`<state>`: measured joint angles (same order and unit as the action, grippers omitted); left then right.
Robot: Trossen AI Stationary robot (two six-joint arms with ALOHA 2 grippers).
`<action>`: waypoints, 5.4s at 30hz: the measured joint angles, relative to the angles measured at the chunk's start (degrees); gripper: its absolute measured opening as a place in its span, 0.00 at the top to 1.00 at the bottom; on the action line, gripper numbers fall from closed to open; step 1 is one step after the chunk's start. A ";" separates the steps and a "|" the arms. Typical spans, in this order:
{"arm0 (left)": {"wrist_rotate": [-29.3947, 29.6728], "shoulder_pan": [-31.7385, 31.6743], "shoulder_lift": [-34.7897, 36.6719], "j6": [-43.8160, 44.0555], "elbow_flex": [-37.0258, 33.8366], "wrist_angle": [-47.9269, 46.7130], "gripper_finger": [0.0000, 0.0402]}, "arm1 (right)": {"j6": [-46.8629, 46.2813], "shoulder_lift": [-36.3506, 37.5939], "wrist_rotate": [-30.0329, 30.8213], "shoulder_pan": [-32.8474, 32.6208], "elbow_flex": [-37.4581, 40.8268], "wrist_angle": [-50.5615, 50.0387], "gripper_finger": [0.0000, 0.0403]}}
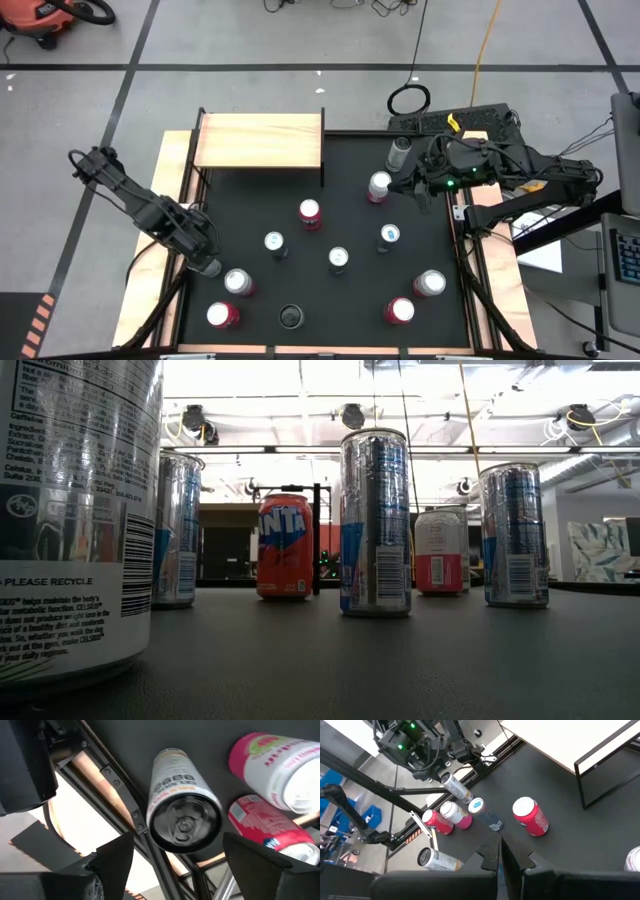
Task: Place canned beverage on shelf
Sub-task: Put the middle white yellow soda can on the shelf
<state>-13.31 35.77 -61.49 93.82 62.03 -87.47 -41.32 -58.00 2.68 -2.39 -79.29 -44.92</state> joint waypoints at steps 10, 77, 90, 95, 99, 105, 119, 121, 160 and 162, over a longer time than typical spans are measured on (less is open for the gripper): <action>3.37 0.00 -0.15 0.40 -0.60 2.83 0.25 | 0.00 0.00 0.06 0.00 0.00 0.53 1.00; 0.81 3.26 -5.38 -1.64 1.75 -0.74 0.39 | 1.72 -0.61 1.09 0.00 0.00 2.70 1.00; -2.72 1.14 -0.56 5.23 12.83 -2.60 0.39 | 8.36 -7.48 1.84 0.02 0.02 8.01 1.00; -2.34 -1.46 -0.63 7.90 17.54 -2.54 0.39 | 10.92 -9.93 1.99 0.01 0.02 11.49 1.00; -2.28 -3.64 -0.63 9.41 20.67 -2.51 0.39 | 13.19 -11.50 2.01 0.02 0.02 13.71 1.00; 0.54 -7.21 -1.17 9.44 25.82 -2.64 0.39 | 16.73 -13.80 2.01 0.02 0.02 17.11 1.00; 12.92 -13.08 -6.36 7.65 32.91 3.45 0.39 | 25.66 -17.62 -1.88 -2.46 -0.72 31.12 0.78; 14.20 -13.86 -7.26 7.36 32.91 5.37 0.39 | 26.02 -18.87 -3.94 -2.88 -2.19 31.06 0.71; 25.61 -18.97 -17.92 -1.35 32.91 37.69 0.39 | 41.25 -33.09 -5.57 -5.55 -18.38 2.03 0.02; 25.59 -18.97 -17.94 -1.46 32.91 37.63 0.39 | 41.30 -33.98 -4.18 -5.55 -18.38 1.96 0.02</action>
<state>12.27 16.80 -79.44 92.35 94.94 -49.84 -0.03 -91.98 -1.50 -7.94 -97.67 -42.96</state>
